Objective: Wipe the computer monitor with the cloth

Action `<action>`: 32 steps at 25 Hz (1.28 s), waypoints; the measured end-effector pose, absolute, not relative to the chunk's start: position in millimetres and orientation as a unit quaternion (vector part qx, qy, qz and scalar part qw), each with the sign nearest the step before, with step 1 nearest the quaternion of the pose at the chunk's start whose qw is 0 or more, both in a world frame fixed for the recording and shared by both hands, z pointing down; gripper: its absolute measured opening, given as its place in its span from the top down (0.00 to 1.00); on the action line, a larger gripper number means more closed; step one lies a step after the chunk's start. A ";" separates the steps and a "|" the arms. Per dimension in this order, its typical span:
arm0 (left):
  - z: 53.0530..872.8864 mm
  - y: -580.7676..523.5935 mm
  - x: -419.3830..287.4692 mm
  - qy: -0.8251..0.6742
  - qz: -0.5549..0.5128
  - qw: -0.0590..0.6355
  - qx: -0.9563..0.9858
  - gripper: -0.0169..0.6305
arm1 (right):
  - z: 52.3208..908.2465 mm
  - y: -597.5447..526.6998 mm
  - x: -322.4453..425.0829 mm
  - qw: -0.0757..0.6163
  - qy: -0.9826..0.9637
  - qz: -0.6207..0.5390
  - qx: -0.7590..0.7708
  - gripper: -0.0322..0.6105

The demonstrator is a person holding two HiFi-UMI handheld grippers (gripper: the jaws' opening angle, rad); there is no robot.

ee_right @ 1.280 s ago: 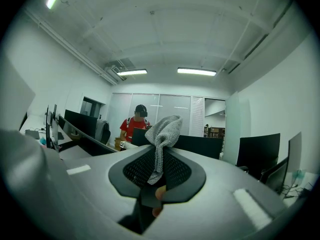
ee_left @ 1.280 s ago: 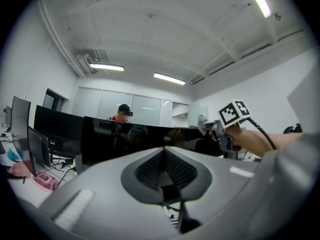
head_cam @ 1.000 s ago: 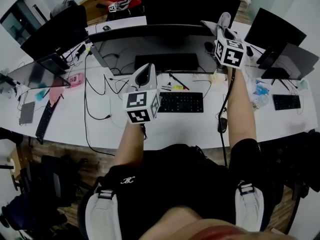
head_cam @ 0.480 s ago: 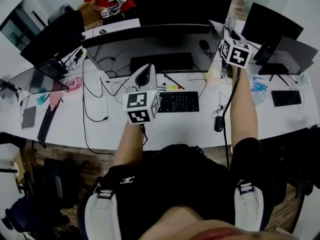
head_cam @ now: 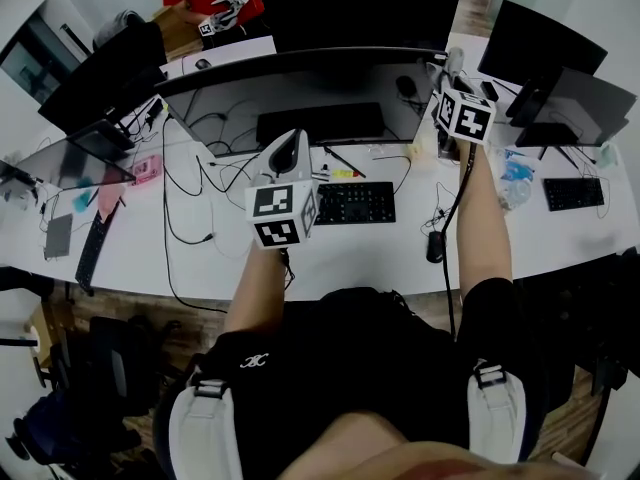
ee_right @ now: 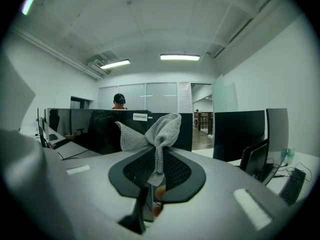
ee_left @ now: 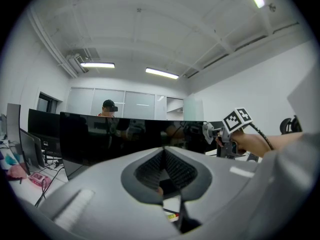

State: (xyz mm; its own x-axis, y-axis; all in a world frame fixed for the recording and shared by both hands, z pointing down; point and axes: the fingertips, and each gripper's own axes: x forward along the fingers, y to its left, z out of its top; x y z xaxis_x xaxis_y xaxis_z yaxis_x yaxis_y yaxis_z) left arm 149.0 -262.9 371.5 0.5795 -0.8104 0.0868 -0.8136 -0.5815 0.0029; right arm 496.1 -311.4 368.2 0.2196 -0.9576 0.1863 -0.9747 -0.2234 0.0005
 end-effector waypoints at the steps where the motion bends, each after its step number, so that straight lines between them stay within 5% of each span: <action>1: 373.0 -263.3 149.4 -0.457 0.039 0.022 0.888 0.90 | 371.2 -312.0 495.1 0.062 -0.622 0.073 0.777 0.90; 32: 434.2 -286.8 163.6 -0.468 0.080 0.065 0.877 0.90 | 542.1 -318.0 486.8 0.246 -0.650 0.132 0.707 0.90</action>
State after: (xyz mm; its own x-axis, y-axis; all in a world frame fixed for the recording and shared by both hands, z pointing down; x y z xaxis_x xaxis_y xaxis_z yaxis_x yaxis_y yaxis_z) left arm 163.6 -286.8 434.2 0.5482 -0.8114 0.2025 -0.8325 -0.5526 0.0395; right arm 486.8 -318.0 542.1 0.1195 -0.8536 0.5071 -0.9839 -0.0334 0.1757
